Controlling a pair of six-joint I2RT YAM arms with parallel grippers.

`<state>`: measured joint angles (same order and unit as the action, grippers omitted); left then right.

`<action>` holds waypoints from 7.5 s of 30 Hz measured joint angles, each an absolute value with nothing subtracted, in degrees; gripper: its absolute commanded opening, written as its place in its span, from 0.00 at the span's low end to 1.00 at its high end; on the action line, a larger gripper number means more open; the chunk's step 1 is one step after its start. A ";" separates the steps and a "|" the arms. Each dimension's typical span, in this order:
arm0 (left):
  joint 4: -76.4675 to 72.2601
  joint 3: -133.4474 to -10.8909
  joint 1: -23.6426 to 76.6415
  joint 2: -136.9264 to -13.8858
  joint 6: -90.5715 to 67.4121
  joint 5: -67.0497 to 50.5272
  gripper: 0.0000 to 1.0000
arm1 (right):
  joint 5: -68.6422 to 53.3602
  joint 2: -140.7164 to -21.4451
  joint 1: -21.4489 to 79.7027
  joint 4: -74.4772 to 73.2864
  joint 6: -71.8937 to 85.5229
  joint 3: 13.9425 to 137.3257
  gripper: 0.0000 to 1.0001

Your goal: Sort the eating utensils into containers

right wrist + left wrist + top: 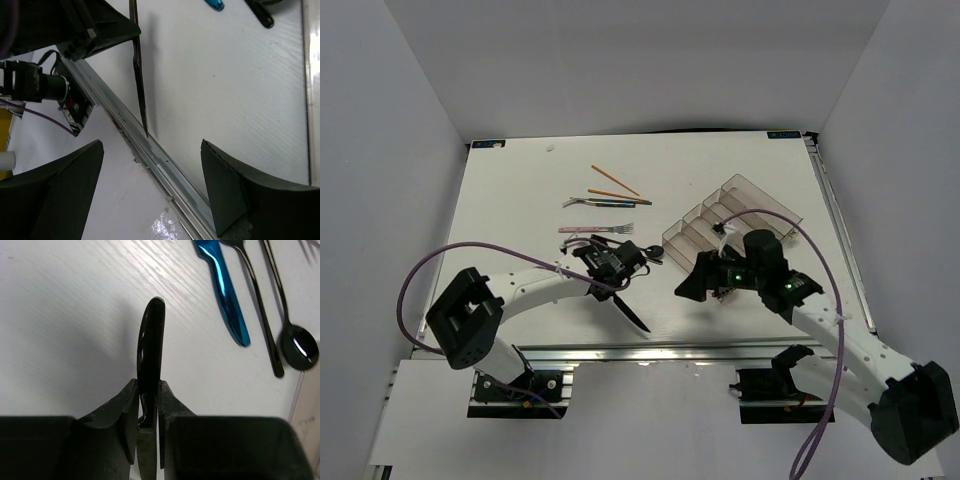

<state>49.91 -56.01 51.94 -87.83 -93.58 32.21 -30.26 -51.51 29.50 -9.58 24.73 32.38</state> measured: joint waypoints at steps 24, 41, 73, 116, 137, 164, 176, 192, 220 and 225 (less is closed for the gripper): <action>31.59 -57.69 61.25 -78.28 -84.47 32.56 0.00 | -18.61 -70.57 46.54 6.35 28.21 35.86 0.00; 45.47 -67.92 61.25 -68.03 -69.10 47.79 0.98 | -1.19 -70.87 39.55 -17.43 9.65 51.05 0.00; 48.69 -57.56 61.25 -55.90 -48.31 46.39 0.98 | 2.42 -84.93 30.76 -31.07 -9.72 62.24 0.89; 67.81 -94.19 43.51 -121.40 -87.22 31.35 0.60 | 10.50 -64.73 30.70 -33.54 18.65 58.22 0.89; 56.51 -83.53 41.12 -117.58 -88.33 29.23 0.38 | 5.80 -63.66 30.70 -33.01 17.58 57.30 0.89; 40.86 -42.44 42.30 -82.65 -87.53 29.10 0.00 | -16.38 -62.08 32.62 -21.10 18.37 48.03 0.89; 45.23 -45.52 46.83 -74.56 -83.77 34.28 0.00 | -16.43 -75.07 48.56 -1.08 26.92 42.17 0.82; 44.07 -48.25 53.69 -71.46 -84.07 34.50 0.00 | -13.91 -87.15 55.09 21.67 34.48 41.41 0.76; 44.36 -52.01 54.61 -69.12 -83.00 37.63 0.47 | -14.83 -89.03 56.31 26.79 33.32 41.50 0.00; 50.72 -60.80 54.61 -66.06 -79.92 43.00 0.56 | -8.27 -78.98 56.01 16.47 26.17 41.47 0.00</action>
<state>50.72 -60.80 54.61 -66.06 -79.92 43.00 -8.27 -78.98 56.01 16.47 26.17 41.47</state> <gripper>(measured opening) 0.549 0.109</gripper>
